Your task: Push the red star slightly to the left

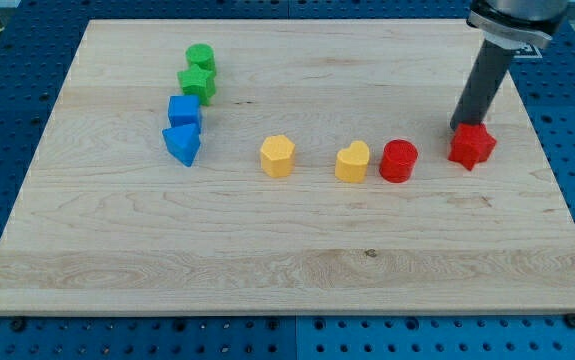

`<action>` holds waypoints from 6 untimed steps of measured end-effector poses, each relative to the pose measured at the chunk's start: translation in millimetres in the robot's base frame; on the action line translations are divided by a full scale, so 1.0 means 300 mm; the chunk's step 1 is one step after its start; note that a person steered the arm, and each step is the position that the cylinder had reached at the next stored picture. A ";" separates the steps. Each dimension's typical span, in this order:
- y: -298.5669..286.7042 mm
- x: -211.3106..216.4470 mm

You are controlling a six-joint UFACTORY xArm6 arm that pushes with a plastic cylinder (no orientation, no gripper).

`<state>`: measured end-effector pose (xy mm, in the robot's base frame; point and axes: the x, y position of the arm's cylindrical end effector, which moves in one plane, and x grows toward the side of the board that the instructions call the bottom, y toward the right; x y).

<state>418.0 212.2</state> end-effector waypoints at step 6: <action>0.210 0.166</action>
<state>467.9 275.2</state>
